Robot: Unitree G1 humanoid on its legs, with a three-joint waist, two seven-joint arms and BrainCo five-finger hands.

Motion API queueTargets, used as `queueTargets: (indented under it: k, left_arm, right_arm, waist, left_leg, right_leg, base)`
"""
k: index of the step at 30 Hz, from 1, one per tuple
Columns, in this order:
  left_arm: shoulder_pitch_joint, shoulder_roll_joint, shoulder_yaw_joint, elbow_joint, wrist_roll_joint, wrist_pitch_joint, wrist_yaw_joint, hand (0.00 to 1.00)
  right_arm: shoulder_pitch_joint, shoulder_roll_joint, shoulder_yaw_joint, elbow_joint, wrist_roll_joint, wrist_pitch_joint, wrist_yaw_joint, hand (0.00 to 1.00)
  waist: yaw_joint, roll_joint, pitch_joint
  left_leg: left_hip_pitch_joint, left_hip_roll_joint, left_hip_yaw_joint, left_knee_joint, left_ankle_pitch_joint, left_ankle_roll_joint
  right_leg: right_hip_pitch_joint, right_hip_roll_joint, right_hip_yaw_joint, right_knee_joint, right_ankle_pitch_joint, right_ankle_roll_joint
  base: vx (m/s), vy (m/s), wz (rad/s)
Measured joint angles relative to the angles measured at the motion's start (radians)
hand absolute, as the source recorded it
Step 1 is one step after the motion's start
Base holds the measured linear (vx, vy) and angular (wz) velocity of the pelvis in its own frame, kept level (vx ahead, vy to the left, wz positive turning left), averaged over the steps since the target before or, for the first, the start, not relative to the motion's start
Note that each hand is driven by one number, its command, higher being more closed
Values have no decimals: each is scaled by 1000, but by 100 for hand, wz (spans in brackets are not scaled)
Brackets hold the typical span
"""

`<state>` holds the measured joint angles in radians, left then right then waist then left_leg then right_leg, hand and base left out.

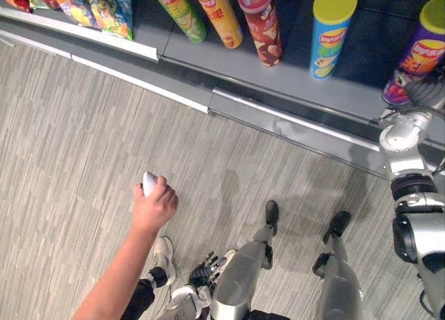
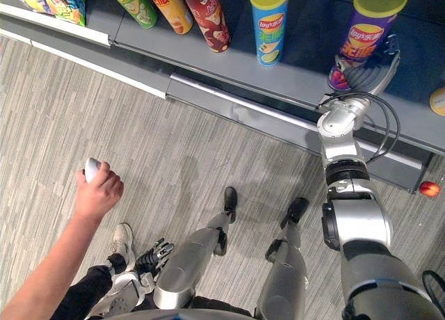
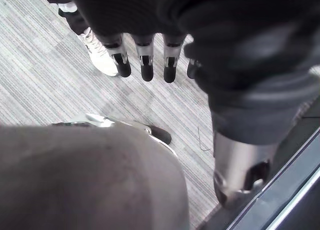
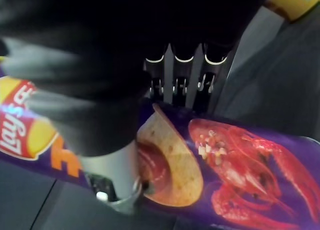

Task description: Put the gum and the chips on the shelf.

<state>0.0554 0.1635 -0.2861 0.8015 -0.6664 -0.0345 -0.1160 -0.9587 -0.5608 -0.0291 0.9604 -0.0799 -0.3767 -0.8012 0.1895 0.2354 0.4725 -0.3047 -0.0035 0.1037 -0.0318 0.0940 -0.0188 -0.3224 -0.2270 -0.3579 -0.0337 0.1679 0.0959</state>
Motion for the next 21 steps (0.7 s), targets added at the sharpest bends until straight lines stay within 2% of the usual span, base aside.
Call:
queueTargets:
  k: [2, 11, 12, 21]
  left_arm:
    - [-13, -1, -25, 8, -11, 0, -2, 0]
    - [-14, -1, -30, 20, -27, -5, -10, 0]
    - [-14, -1, -30, 21, -27, -6, -10, 0]
    - [-14, -2, -30, 22, -26, -5, -11, 0]
  right_arm:
    - [-3, -21, 0, 0, -1, -3, -12, 100]
    - [-1, -20, 1, 3, -1, -8, -17, 100]
    - [0, -20, 1, 3, 0, -8, -16, 0]
    - [50, 4, 0, 3, 3, -7, 15, 0]
  waist:
    - [8, 16, -11]
    - [7, 17, -12]
    - [7, 17, -12]
    - [3, 16, -12]
  left_leg:
    - [-12, -5, -1, 0, 1, 2]
    - [-10, -6, 1, 0, 1, 2]
    - [-9, -6, 1, 0, 1, 2]
    - [9, -2, 16, 0, 1, 2]
  right_leg:
    - [-9, -5, 1, -1, 3, 4]
    - [-10, -6, 3, -2, 3, 5]
    - [-9, -6, 4, -2, 3, 5]
    - [1, -4, 14, -1, 3, 5]
  base:
    - [59, 12, 2]
    - [58, -4, 0]
    - [70, -9, -3]
    - [47, -7, -4]
